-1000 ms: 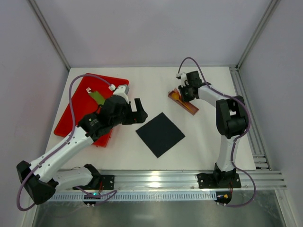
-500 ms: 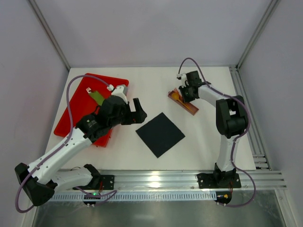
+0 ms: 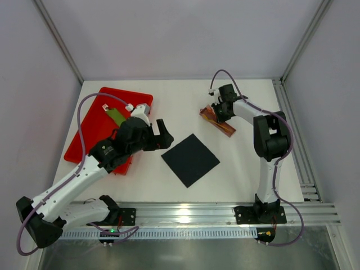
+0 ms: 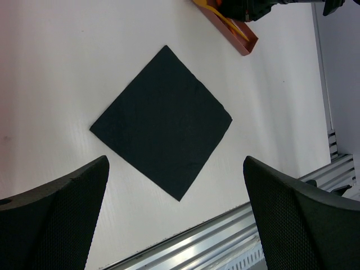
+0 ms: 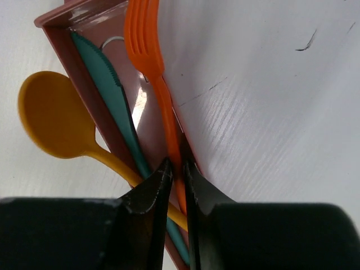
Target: Place the utensils on the paper napkin and roll it up
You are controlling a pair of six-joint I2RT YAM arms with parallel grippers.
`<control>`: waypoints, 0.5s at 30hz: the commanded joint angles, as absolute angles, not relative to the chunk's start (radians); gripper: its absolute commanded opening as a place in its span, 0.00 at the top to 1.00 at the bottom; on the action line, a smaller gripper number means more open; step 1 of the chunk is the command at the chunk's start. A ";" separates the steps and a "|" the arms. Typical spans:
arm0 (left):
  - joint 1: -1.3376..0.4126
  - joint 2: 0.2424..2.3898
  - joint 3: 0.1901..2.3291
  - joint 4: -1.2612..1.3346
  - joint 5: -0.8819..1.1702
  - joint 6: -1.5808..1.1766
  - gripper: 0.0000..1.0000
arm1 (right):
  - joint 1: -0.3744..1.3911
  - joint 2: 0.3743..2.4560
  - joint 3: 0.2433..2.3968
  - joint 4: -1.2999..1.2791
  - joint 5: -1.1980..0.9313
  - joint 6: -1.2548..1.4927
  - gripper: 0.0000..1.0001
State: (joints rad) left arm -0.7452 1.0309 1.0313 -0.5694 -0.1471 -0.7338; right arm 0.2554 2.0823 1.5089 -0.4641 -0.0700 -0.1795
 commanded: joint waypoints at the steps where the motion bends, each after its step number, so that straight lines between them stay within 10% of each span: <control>1: -0.741 1.006 1.026 -0.511 -0.147 -0.739 0.00 | 0.261 2.074 1.536 -0.483 -0.044 -0.178 0.85; 15: -0.741 0.979 1.014 -0.505 -0.163 -0.744 0.00 | 0.270 1.937 1.543 -0.462 0.046 -0.222 0.96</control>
State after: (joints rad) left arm -0.7452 0.9901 1.0161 -0.5465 -0.1486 -0.7338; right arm 0.2611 2.0129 1.5112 -0.4747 -0.0006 -0.2039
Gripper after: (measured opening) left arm 0.995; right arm 0.068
